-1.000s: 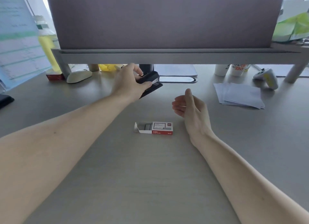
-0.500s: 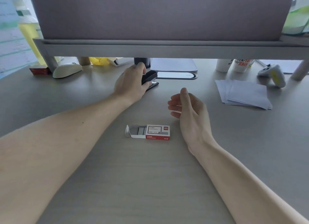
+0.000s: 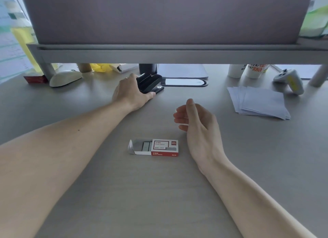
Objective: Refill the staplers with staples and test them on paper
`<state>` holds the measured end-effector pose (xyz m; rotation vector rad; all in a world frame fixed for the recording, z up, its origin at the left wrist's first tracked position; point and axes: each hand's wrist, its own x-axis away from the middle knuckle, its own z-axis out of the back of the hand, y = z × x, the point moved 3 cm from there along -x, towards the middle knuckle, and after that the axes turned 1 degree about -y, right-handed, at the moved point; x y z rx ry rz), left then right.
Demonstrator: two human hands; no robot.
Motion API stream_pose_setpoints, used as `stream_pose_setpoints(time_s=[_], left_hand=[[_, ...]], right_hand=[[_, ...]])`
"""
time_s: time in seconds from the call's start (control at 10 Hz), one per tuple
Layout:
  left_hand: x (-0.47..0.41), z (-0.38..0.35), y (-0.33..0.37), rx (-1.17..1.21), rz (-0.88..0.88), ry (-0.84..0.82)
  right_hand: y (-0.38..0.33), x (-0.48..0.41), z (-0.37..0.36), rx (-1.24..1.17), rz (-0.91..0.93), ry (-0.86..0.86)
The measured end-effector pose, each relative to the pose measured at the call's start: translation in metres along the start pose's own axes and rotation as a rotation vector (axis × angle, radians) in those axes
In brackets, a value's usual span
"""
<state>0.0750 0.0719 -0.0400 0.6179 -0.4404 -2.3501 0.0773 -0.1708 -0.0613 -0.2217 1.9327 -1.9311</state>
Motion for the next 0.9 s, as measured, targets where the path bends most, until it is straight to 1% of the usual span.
stream_pose_setpoints(time_s=[0.3,0.4,0.5,0.6,0.7,0.8,0.9], left_hand=[[-0.003,-0.006,0.004,0.028,-0.014,0.057],[0.005,0.000,0.004,0.081,-0.065,0.082],[0.021,0.016,0.005,0.151,-0.157,0.122],[0.045,0.037,0.010,0.242,-0.227,0.135],[0.075,0.059,0.020,0.336,-0.253,0.147],[0.113,0.075,0.027,0.526,-0.226,0.116],[0.153,0.081,0.024,0.774,-0.206,0.012]], right_hand=[[-0.001,-0.001,0.000,0.019,0.000,0.000],[-0.002,0.000,0.001,0.031,0.002,-0.007],[-0.002,0.000,0.001,0.057,-0.002,-0.007],[-0.003,0.001,0.001,0.057,-0.003,-0.006],[-0.006,0.005,0.002,0.051,-0.001,0.002],[-0.010,0.014,0.005,0.070,0.036,0.001],[-0.012,0.032,0.010,0.095,0.063,0.013]])
